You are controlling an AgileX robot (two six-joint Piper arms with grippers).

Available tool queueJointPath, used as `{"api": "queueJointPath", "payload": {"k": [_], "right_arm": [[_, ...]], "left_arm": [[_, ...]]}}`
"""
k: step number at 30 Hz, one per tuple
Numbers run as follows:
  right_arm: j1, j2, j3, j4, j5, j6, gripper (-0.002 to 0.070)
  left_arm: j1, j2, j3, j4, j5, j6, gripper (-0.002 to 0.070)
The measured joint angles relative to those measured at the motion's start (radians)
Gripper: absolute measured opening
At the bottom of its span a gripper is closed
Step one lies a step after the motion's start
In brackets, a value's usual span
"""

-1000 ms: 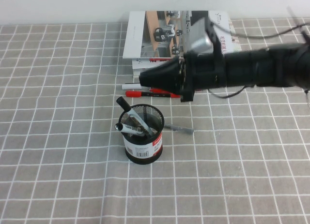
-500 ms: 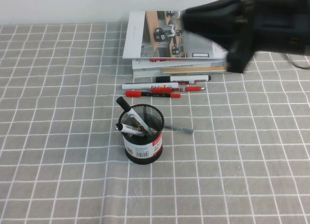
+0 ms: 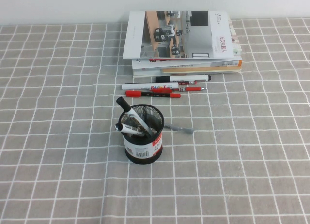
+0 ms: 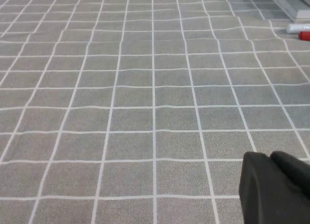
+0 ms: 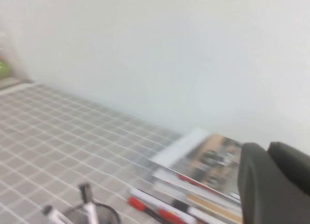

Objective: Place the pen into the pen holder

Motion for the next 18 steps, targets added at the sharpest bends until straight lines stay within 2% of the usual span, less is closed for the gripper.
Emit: {"api": "queueJointPath", "payload": {"k": [9,18], "right_arm": [[0.000,-0.315,0.252,-0.004,-0.157,-0.097,-0.0012],[0.000,-0.397,0.368,0.017,-0.360,-0.120,-0.0012]], "left_arm": [[0.000,0.000,0.000,0.000,0.000,0.000,-0.0003],[0.000,0.000,0.000,0.000,0.000,0.000,-0.0003]]}}
